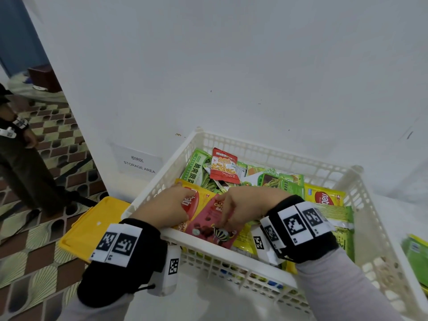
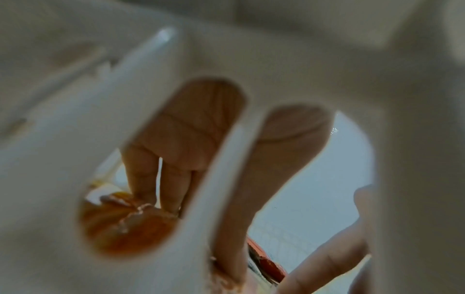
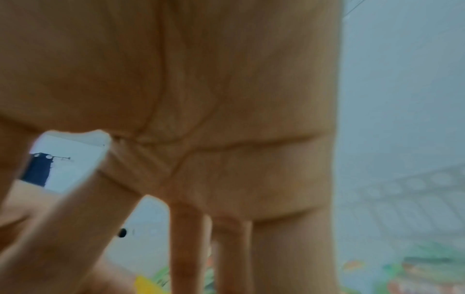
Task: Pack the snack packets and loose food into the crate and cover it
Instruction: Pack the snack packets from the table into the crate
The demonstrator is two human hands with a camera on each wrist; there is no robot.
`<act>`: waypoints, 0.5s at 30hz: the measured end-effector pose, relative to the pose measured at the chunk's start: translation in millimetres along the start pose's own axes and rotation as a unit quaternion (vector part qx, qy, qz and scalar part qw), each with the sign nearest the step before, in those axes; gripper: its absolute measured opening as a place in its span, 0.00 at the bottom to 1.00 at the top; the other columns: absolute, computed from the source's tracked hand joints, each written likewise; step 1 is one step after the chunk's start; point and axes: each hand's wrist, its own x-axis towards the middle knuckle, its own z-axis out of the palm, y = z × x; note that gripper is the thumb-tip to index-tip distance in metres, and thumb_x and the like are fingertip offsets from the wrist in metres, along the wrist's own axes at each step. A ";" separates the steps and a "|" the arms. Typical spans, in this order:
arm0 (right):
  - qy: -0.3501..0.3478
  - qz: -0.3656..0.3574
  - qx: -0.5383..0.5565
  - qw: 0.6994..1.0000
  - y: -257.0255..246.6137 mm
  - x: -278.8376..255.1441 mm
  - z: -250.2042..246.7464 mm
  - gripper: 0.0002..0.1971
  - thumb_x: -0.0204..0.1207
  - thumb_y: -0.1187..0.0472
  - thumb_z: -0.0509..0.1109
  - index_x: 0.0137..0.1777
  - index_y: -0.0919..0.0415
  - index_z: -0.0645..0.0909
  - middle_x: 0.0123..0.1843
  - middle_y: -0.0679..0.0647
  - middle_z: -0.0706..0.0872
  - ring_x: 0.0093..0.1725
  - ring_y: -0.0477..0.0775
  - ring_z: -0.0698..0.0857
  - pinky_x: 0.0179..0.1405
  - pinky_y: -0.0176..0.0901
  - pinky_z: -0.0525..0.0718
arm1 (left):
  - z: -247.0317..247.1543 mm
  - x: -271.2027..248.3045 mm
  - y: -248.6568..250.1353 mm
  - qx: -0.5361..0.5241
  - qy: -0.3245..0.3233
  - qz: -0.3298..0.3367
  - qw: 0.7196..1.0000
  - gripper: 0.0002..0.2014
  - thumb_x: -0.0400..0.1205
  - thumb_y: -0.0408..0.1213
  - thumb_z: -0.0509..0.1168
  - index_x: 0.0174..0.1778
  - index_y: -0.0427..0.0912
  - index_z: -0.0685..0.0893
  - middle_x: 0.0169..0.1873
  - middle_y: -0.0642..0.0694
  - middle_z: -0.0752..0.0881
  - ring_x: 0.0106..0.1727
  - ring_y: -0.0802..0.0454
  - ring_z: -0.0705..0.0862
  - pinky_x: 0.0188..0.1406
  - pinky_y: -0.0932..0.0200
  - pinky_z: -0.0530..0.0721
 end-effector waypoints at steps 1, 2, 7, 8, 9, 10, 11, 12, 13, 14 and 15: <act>0.026 -0.006 0.005 1.000 -2.7 1.1 2.0 0.06 0.72 0.54 0.74 0.46 0.53 0.90 0.54 0.51 0.90 0.57 0.49 0.84 0.53 0.43 0.81 | 0.5 -0.2 -0.2 -0.004 0.007 0.004 1.000 0.34 0.76 0.30 0.67 0.78 0.54 0.66 0.83 0.44 0.52 0.82 0.49 0.57 0.74 0.59 0.62; 0.059 -0.013 -0.008 0.998 -5.7 3.9 5.5 0.11 0.71 0.49 0.75 0.43 0.56 0.89 0.46 0.55 0.90 0.46 0.49 0.85 0.44 0.43 0.82 | 0.6 -0.4 -0.3 -0.005 0.015 0.009 1.000 0.33 0.76 0.30 0.68 0.77 0.54 0.68 0.83 0.45 0.54 0.82 0.50 0.57 0.73 0.60 0.62; 0.098 0.002 -0.106 0.990 -17.3 17.8 28.3 0.38 0.63 0.42 0.79 0.64 0.58 0.63 0.55 0.60 0.75 0.51 0.61 0.80 0.46 0.52 0.83 | 3.8 -1.3 0.7 0.004 0.036 0.032 0.999 0.22 0.75 0.29 0.66 0.66 0.44 0.80 0.73 0.39 0.71 0.75 0.49 0.68 0.56 0.66 0.67; 0.084 0.010 -0.111 0.990 -16.6 18.0 29.7 0.39 0.63 0.42 0.78 0.66 0.56 0.60 0.60 0.61 0.72 0.56 0.64 0.79 0.50 0.56 0.83 | 4.3 -1.0 1.1 0.006 0.034 0.033 0.999 0.22 0.75 0.28 0.65 0.67 0.43 0.79 0.75 0.39 0.69 0.77 0.50 0.65 0.58 0.66 0.66; 0.074 0.012 -0.115 0.990 -16.1 17.8 29.7 0.41 0.64 0.42 0.78 0.68 0.54 0.58 0.64 0.62 0.69 0.60 0.66 0.78 0.53 0.58 0.82 | 4.1 -0.3 1.5 0.008 0.028 0.033 0.999 0.24 0.76 0.27 0.64 0.69 0.45 0.78 0.77 0.38 0.66 0.79 0.49 0.61 0.63 0.66 0.66; 0.067 0.013 -0.114 0.991 -16.3 17.8 29.6 0.42 0.64 0.43 0.78 0.71 0.52 0.56 0.66 0.63 0.66 0.63 0.68 0.76 0.55 0.59 0.81 | 3.7 0.7 1.5 0.013 0.015 0.033 0.999 0.27 0.76 0.27 0.62 0.72 0.47 0.75 0.79 0.37 0.61 0.81 0.47 0.56 0.69 0.62 0.63; 0.060 0.012 -0.113 0.992 -17.9 17.7 29.6 0.45 0.63 0.44 0.79 0.73 0.49 0.54 0.68 0.63 0.65 0.65 0.69 0.75 0.58 0.60 0.80 | 3.4 2.0 1.8 0.022 -0.003 0.032 0.999 0.30 0.76 0.26 0.61 0.75 0.50 0.70 0.81 0.35 0.55 0.83 0.45 0.51 0.75 0.56 0.59; 0.052 0.013 -0.112 0.992 -20.1 17.2 29.7 0.47 0.63 0.45 0.79 0.75 0.46 0.51 0.70 0.64 0.63 0.67 0.70 0.74 0.60 0.63 0.79 | 3.7 3.2 2.0 0.035 -0.023 0.029 0.999 0.32 0.76 0.26 0.60 0.77 0.50 0.66 0.82 0.34 0.51 0.83 0.44 0.46 0.78 0.52 0.54; 0.042 0.015 -0.107 0.993 -22.8 17.0 28.8 0.49 0.63 0.46 0.79 0.76 0.45 0.49 0.71 0.65 0.62 0.67 0.71 0.73 0.62 0.65 0.79 | 4.1 4.3 1.7 0.049 -0.039 0.026 0.998 0.33 0.77 0.27 0.60 0.78 0.50 0.63 0.82 0.34 0.48 0.83 0.43 0.43 0.79 0.51 0.49; 0.032 0.012 -0.099 0.995 -24.8 14.6 26.7 0.49 0.64 0.46 0.79 0.77 0.45 0.48 0.71 0.65 0.63 0.67 0.71 0.74 0.63 0.64 0.79 | 4.8 5.6 1.2 0.061 -0.049 0.024 0.997 0.33 0.78 0.28 0.60 0.79 0.48 0.60 0.82 0.34 0.46 0.83 0.41 0.41 0.80 0.51 0.46; 0.023 0.002 -0.088 0.996 -24.8 12.1 23.6 0.48 0.65 0.47 0.79 0.77 0.48 0.50 0.69 0.64 0.66 0.65 0.66 0.76 0.62 0.58 0.80 | 5.6 7.1 0.4 0.069 -0.054 0.020 0.996 0.32 0.78 0.30 0.60 0.79 0.47 0.59 0.82 0.33 0.45 0.83 0.40 0.40 0.80 0.50 0.46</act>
